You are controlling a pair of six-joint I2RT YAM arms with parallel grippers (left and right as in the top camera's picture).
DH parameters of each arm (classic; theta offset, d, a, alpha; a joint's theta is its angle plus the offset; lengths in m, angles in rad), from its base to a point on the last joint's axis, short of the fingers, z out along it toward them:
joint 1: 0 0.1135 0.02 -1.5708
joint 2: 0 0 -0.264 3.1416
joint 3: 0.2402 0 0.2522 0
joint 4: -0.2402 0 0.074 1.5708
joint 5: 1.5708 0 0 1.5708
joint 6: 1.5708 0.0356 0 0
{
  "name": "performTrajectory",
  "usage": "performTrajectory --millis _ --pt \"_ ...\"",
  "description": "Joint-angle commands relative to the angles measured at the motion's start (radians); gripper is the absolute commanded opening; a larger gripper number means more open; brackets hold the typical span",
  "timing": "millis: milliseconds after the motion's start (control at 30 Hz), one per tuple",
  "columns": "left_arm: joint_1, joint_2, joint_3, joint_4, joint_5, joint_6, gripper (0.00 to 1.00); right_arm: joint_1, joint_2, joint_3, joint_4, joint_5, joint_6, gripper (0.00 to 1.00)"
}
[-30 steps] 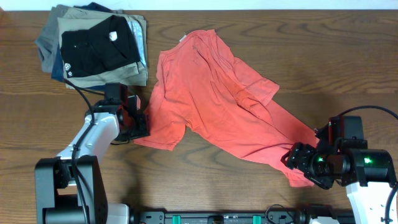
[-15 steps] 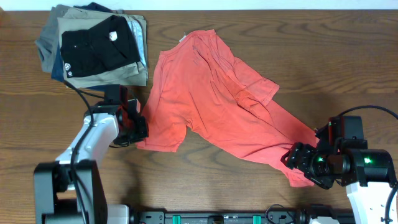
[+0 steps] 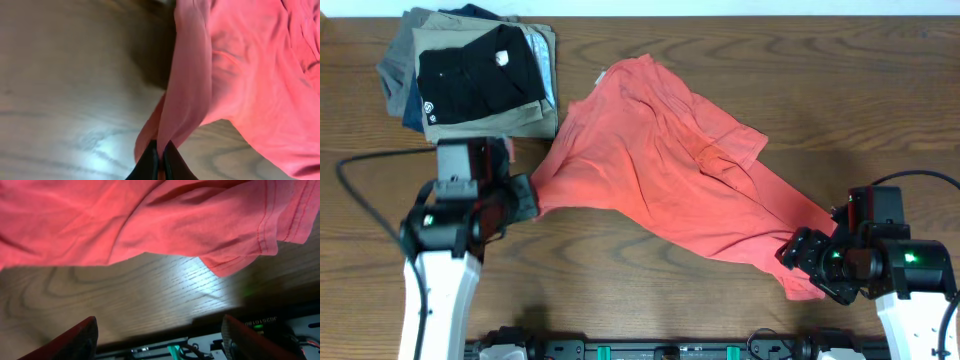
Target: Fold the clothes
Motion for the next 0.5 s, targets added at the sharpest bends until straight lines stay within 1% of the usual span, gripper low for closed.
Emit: performTrajectory --millis 0,133,233,367,467 --pt "0.004 -0.043 0.011 -0.037 -0.114 -0.064 0.06 -0.008 -0.004 -0.035 0.027 0.025 0.038 0.77" --pt "0.008 -0.092 0.012 -0.072 -0.212 -0.144 0.06 -0.008 -0.004 -0.087 0.064 0.022 0.056 0.78" --pt "0.03 -0.135 0.014 -0.071 -0.218 -0.181 0.06 -0.008 -0.003 -0.129 0.096 0.007 0.056 0.78" --pt "0.077 -0.18 0.015 -0.073 -0.22 -0.189 0.06 -0.008 -0.003 -0.171 0.135 0.005 0.057 0.78" --pt "0.131 -0.198 0.015 -0.096 -0.263 -0.194 0.06 -0.008 0.002 -0.192 0.168 0.006 0.079 0.77"
